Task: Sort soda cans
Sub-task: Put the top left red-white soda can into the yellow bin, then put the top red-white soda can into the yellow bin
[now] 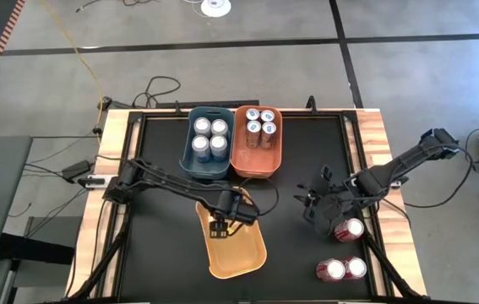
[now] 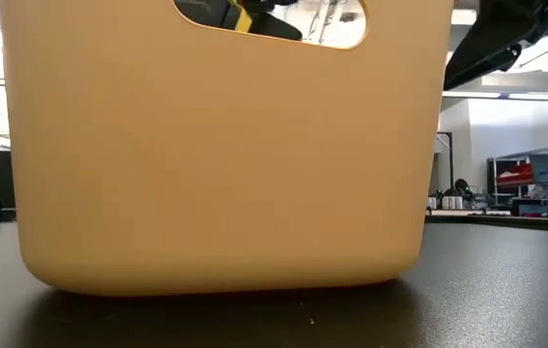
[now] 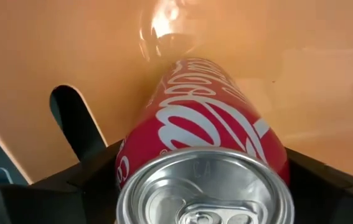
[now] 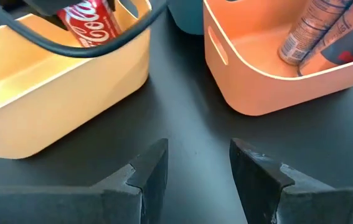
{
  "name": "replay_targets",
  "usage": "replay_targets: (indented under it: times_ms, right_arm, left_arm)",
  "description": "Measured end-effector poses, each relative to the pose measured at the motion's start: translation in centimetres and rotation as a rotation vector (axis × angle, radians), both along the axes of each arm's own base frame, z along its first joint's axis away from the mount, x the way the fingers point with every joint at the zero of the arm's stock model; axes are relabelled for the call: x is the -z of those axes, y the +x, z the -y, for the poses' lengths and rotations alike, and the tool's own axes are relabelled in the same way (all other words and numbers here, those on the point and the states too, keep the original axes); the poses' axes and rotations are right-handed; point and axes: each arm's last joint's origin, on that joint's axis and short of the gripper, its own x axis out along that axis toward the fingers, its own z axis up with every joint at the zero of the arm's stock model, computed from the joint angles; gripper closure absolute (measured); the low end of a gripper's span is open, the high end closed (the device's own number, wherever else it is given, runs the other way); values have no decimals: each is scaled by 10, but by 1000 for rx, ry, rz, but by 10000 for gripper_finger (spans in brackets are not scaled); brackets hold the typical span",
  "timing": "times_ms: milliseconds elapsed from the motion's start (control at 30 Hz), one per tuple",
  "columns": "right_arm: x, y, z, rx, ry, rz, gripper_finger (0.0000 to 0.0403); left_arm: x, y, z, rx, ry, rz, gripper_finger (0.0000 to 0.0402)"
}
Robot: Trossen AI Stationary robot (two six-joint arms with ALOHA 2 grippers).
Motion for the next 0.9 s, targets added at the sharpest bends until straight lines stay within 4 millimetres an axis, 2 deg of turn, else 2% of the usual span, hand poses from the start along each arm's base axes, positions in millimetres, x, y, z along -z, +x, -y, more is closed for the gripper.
replay_targets:
  times_ms: [200,400,533,667,800,900]
  right_arm:
    - [1,0,-1,-1,-1,-4,213]
    - [-1,-5,1,-17,11,-35,196]
    - [-6,-9,0,-77,40,-123,187]
    - [-9,-19,-1,-200,142,-307,189]
    - [-19,-32,3,-79,275,-444,200]
    - [-32,-44,7,84,391,-541,210]
  left_arm:
    - [-1,-1,-3,-20,-3,-16,35]
    - [-24,-11,-6,-49,10,42,16]
    - [-55,-25,-7,-100,59,162,14]
    - [-100,-53,1,-137,209,379,13]
    - [-138,-88,16,-231,412,654,13]
    - [-157,-110,28,-262,450,809,13]
